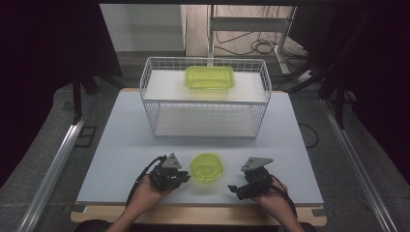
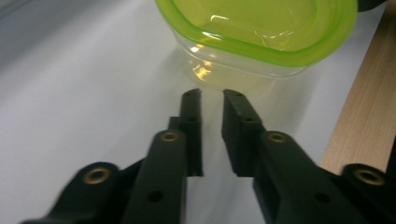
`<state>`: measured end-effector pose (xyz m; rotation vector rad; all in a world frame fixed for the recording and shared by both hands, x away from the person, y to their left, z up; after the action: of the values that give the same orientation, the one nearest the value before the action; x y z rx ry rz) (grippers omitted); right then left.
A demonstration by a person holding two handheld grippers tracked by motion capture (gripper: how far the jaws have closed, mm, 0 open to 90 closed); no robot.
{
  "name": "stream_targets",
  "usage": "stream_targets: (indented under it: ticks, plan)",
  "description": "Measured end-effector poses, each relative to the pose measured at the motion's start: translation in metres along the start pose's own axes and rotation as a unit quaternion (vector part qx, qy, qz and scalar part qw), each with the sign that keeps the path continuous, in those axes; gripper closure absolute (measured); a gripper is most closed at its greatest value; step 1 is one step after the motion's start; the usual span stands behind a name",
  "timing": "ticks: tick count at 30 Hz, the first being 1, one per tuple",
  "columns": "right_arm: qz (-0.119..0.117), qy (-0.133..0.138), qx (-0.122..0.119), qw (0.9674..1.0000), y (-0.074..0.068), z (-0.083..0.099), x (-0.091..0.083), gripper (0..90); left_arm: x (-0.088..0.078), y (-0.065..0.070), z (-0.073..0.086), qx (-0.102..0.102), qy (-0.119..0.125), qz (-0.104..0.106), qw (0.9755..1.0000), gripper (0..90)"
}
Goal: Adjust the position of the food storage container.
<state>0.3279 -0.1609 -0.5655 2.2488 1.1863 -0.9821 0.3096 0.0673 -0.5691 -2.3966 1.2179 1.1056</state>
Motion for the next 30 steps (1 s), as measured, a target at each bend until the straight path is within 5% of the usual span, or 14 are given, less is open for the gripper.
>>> stream_targets:
  ticks: [9,13,17,24,30]
  plan:
    - [0.001,0.002,0.004,1.0000,0.000,-0.001,0.000,12.8,-0.034,0.007,0.007,-0.003,0.036,-0.029,0.9989,38.8]
    - [0.000,0.014,0.014,0.9998,0.000,-0.003,-0.001,12.7,-0.052,0.010,0.011,-0.001,0.047,-0.061,0.9970,20.1]
    - [0.001,0.027,0.025,0.9993,0.000,-0.006,-0.004,12.7,-0.060,0.011,0.022,-0.004,0.046,-0.081,0.9956,11.4]
    - [0.002,0.034,0.030,0.9990,0.001,-0.008,-0.005,12.7,-0.060,0.001,0.041,-0.040,0.066,-0.095,0.9925,3.0]
    - [0.000,0.054,0.030,0.9981,0.004,-0.009,-0.008,9.0,-0.054,-0.004,0.052,-0.014,0.065,-0.113,0.9914,1.4]
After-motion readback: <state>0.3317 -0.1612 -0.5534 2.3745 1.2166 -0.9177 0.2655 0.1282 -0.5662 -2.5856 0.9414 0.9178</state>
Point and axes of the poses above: each handheld gripper's, and its own axes: x roughly forward along the jaws, z roughly out of its underside, y roughly to its right, the point moved 8 cm from there along x, roughly forward along the jaws, and after that the axes turned 2 degrees about -x, right-handed, at the moved point
